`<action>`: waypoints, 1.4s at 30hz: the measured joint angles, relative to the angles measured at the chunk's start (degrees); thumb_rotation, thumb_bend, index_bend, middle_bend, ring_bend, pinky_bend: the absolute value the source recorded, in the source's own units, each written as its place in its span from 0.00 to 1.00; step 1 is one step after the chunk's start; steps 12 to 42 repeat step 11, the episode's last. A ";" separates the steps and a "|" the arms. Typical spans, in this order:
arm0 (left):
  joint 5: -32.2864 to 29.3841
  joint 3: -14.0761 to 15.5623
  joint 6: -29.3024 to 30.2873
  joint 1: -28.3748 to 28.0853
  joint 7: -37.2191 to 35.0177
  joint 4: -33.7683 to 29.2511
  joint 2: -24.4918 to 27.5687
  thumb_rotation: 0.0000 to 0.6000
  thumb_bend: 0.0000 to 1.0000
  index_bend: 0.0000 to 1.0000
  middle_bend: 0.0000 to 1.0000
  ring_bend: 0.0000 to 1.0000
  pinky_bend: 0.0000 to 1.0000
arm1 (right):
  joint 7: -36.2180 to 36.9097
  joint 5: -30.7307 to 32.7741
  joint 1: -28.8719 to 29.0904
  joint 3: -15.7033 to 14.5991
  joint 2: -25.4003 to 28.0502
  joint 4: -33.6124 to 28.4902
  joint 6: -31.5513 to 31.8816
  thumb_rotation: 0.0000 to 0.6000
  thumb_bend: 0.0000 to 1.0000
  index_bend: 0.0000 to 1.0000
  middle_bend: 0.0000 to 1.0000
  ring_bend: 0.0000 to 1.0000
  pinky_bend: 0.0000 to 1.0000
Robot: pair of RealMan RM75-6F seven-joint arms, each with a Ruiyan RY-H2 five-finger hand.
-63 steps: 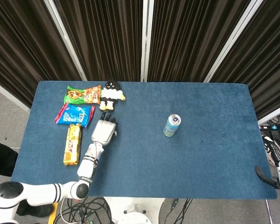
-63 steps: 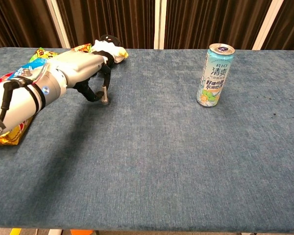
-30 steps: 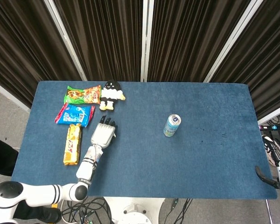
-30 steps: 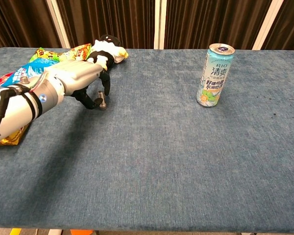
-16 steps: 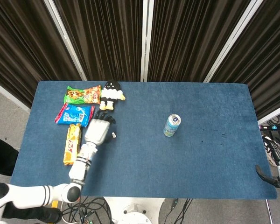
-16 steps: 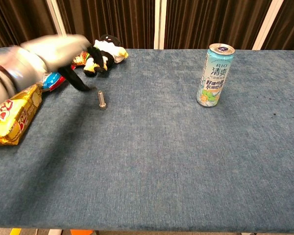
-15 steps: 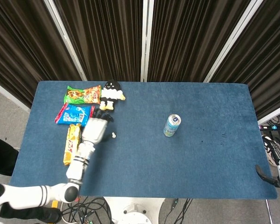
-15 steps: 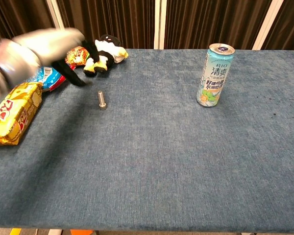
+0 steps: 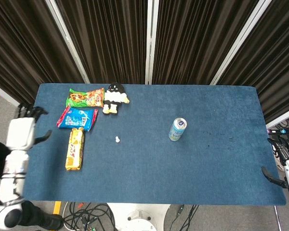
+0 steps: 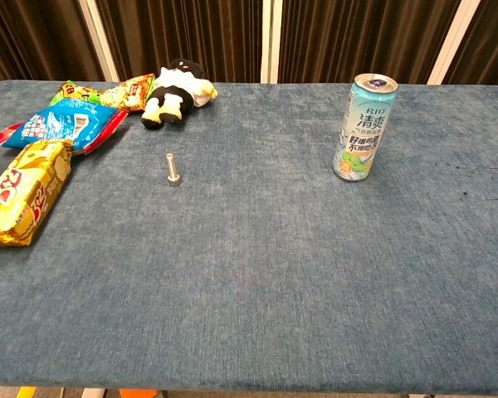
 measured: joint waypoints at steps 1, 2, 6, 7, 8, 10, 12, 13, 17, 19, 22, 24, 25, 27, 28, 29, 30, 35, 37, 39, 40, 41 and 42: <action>0.98 0.86 1.23 1.36 -0.68 0.23 0.36 1.00 0.22 0.32 0.23 0.10 0.00 | 0.28 -0.04 -0.04 -0.07 -0.06 0.09 0.09 1.00 0.18 0.11 0.16 0.00 0.00; 1.81 1.70 2.45 2.71 -1.27 0.48 0.67 1.00 0.22 0.32 0.23 0.10 0.00 | 0.38 -0.06 -0.08 -0.14 -0.17 0.14 0.14 1.00 0.18 0.11 0.16 0.00 0.00; 4.30 5.14 7.42 8.57 -3.96 1.17 1.78 1.00 0.22 0.32 0.23 0.10 0.00 | 0.34 -0.49 -0.22 -0.69 -0.62 0.24 0.11 1.00 0.19 0.11 0.16 0.00 0.00; 4.92 5.79 8.36 9.72 -4.54 1.23 1.95 1.00 0.22 0.32 0.23 0.10 0.00 | 0.40 -0.75 -0.23 -0.98 -0.66 0.21 -0.06 1.00 0.19 0.11 0.16 0.00 0.00; 5.58 6.43 9.25 10.81 -5.09 1.26 2.11 1.00 0.22 0.32 0.23 0.10 0.00 | 0.48 -0.95 -0.23 -1.16 -0.70 0.15 -0.16 1.00 0.19 0.11 0.16 0.00 0.00; 7.38 7.82 11.00 13.02 -6.08 1.16 2.45 1.00 0.22 0.32 0.23 0.10 0.00 | 0.53 -1.16 -0.23 -1.27 -0.87 0.05 -0.07 1.00 0.20 0.11 0.16 0.00 0.00; 8.18 8.34 11.61 13.79 -6.34 1.02 2.55 1.00 0.21 0.32 0.23 0.10 0.00 | 0.50 -1.23 -0.24 -1.26 -0.94 0.03 0.10 1.00 0.20 0.11 0.16 0.00 0.00; 8.18 8.34 11.61 13.79 -6.34 1.02 2.55 1.00 0.21 0.32 0.23 0.10 0.00 | 0.50 -1.23 -0.24 -1.26 -0.94 0.03 0.10 1.00 0.20 0.11 0.16 0.00 0.00; 8.18 8.34 11.61 13.79 -6.34 1.02 2.55 1.00 0.21 0.32 0.23 0.10 0.00 | 0.50 -1.23 -0.24 -1.26 -0.94 0.03 0.10 1.00 0.20 0.11 0.16 0.00 0.00; 8.18 8.34 11.61 13.79 -6.34 1.02 2.55 1.00 0.21 0.32 0.23 0.10 0.00 | 0.50 -1.23 -0.24 -1.26 -0.94 0.03 0.10 1.00 0.20 0.11 0.16 0.00 0.00; 8.18 8.34 11.61 13.79 -6.34 1.02 2.55 1.00 0.21 0.32 0.23 0.10 0.00 | 0.50 -1.23 -0.24 -1.26 -0.94 0.03 0.10 1.00 0.20 0.11 0.16 0.00 0.00; 8.18 8.34 11.61 13.79 -6.34 1.02 2.55 1.00 0.21 0.32 0.23 0.10 0.00 | 0.50 -1.23 -0.24 -1.26 -0.94 0.03 0.10 1.00 0.20 0.11 0.16 0.00 0.00; 8.18 8.34 11.61 13.79 -6.34 1.02 2.55 1.00 0.21 0.32 0.23 0.10 0.00 | 0.50 -1.23 -0.24 -1.26 -0.94 0.03 0.10 1.00 0.20 0.11 0.16 0.00 0.00; 8.18 8.34 11.61 13.79 -6.34 1.02 2.55 1.00 0.21 0.32 0.23 0.10 0.00 | 0.50 -1.23 -0.24 -1.26 -0.94 0.03 0.10 1.00 0.20 0.11 0.16 0.00 0.00; 8.18 8.34 11.61 13.79 -6.34 1.02 2.55 1.00 0.21 0.32 0.23 0.10 0.00 | 0.50 -1.23 -0.24 -1.26 -0.94 0.03 0.10 1.00 0.20 0.11 0.16 0.00 0.00; 8.18 8.34 11.61 13.79 -6.34 1.02 2.55 1.00 0.21 0.32 0.23 0.10 0.00 | 0.50 -1.23 -0.24 -1.26 -0.94 0.03 0.10 1.00 0.20 0.11 0.16 0.00 0.00; 8.18 8.34 11.61 13.79 -6.34 1.02 2.55 1.00 0.21 0.32 0.23 0.10 0.00 | 0.50 -1.23 -0.24 -1.26 -0.94 0.03 0.10 1.00 0.20 0.11 0.16 0.00 0.00; 8.18 8.34 11.61 13.79 -6.34 1.02 2.55 1.00 0.21 0.32 0.23 0.10 0.00 | 0.50 -1.23 -0.24 -1.26 -0.94 0.03 0.10 1.00 0.20 0.11 0.16 0.00 0.00; 8.18 8.34 11.61 13.79 -6.34 1.02 2.55 1.00 0.21 0.32 0.23 0.10 0.00 | 0.50 -1.23 -0.24 -1.26 -0.94 0.03 0.10 1.00 0.20 0.11 0.16 0.00 0.00; 8.18 8.34 11.61 13.79 -6.34 1.02 2.55 1.00 0.21 0.32 0.23 0.10 0.00 | 0.50 -1.23 -0.24 -1.26 -0.94 0.03 0.10 1.00 0.20 0.11 0.16 0.00 0.00; 8.18 8.34 11.61 13.79 -6.34 1.02 2.55 1.00 0.21 0.32 0.23 0.10 0.00 | 0.50 -1.23 -0.24 -1.26 -0.94 0.03 0.10 1.00 0.20 0.11 0.16 0.00 0.00; 8.18 8.34 11.61 13.79 -6.34 1.02 2.55 1.00 0.21 0.32 0.23 0.10 0.00 | 0.50 -1.23 -0.24 -1.26 -0.94 0.03 0.10 1.00 0.20 0.11 0.16 0.00 0.00; 8.18 8.34 11.61 13.79 -6.34 1.02 2.55 1.00 0.21 0.32 0.23 0.10 0.00 | 0.50 -1.23 -0.24 -1.26 -0.94 0.03 0.10 1.00 0.20 0.11 0.16 0.00 0.00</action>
